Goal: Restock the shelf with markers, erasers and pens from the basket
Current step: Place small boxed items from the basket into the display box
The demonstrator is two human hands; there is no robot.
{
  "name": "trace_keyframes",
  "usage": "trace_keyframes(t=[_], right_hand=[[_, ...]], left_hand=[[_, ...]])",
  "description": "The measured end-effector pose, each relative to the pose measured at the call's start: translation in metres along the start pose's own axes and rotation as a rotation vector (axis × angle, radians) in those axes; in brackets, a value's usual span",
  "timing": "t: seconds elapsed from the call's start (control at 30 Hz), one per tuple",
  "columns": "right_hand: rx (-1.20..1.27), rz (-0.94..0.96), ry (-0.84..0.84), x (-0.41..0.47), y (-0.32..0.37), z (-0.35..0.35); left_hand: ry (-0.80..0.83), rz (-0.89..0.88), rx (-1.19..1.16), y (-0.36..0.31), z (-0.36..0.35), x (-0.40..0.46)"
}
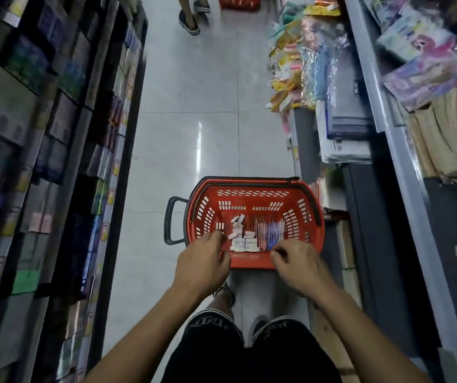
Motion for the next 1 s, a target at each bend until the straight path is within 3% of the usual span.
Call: trace_keyframes(t=[0.27,0.63,0.83,1.0], right_hand=[[0.069,-0.044,0.172,0.086,-0.066,-0.048],[0.122,-0.16,0.411,0.189,-0.215,-0.194],[0.025,-0.226,0.55,0.229,-0.26,-0.281],[-0.091,-0.259,0.528,0.237,-0.276,-0.328]], left_hand=[[0.121,0.074,0.01,0.005,-0.05,0.105],[0.379,0.368,-0.115,0.029,-0.244,0.224],[0.479,0.554,-0.237,0.055,-0.328,0.259],[0.508,0.589,-0.311,0.07,-0.372,0.277]])
Point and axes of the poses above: each hand's wrist, its own x-axis towards the middle knuckle, its own z-axis out of the back of the hand, y = z × x, the point moved 1 cm from there along x, towards the middle knuckle, and after that the axes turned 14 degrees about z, right-handed, at the moved point
